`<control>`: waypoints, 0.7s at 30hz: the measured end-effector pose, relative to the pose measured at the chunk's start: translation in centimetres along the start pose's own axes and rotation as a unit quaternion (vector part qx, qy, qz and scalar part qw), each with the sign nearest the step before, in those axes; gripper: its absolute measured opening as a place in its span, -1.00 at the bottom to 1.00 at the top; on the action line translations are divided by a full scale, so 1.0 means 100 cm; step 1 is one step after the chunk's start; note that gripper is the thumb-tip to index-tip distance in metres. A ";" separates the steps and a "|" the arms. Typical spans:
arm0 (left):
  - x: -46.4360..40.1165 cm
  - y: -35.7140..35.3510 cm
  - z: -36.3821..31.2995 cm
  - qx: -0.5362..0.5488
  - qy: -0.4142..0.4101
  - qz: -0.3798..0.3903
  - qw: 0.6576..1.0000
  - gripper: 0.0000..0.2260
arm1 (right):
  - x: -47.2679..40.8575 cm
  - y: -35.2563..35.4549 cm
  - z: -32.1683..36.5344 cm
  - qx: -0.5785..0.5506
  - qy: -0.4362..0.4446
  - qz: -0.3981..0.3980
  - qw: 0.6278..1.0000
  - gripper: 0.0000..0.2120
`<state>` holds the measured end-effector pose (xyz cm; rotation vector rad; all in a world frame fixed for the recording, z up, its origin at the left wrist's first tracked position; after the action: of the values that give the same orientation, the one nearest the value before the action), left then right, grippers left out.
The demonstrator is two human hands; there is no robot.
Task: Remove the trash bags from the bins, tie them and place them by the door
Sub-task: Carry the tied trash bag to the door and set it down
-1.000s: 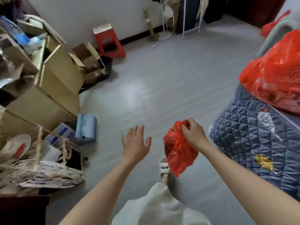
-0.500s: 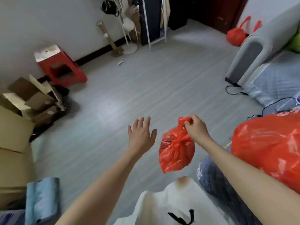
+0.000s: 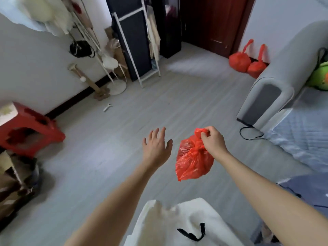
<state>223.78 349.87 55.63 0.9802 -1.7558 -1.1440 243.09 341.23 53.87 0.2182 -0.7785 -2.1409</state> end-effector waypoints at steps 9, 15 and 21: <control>-0.267 0.019 -0.095 -0.001 -0.059 0.005 0.998 -0.48 | -0.260 0.043 0.014 -0.002 -0.009 -0.072 0.997 -0.78; -0.469 0.029 -0.190 -0.008 -0.116 0.039 0.992 -0.49 | -0.450 0.075 0.002 0.002 -0.074 -0.103 0.992 -0.81; -0.613 0.035 -0.323 -0.031 -0.192 0.077 0.978 -0.51 | -0.579 0.160 -0.019 0.010 -0.126 -0.170 0.977 -0.81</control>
<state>275.62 396.03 54.76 0.5983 -2.0435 -1.3442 291.50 376.82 55.68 0.0949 -0.9632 -2.5196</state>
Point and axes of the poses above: each hand's wrist, its own x-axis away from the middle knuckle, its own y-axis out of the back of the hand, z = x × y, the point moved 8 cm from there along -x, towards the middle knuckle, and after that the axes turned 7 degrees about y, right-handed, at the moved point
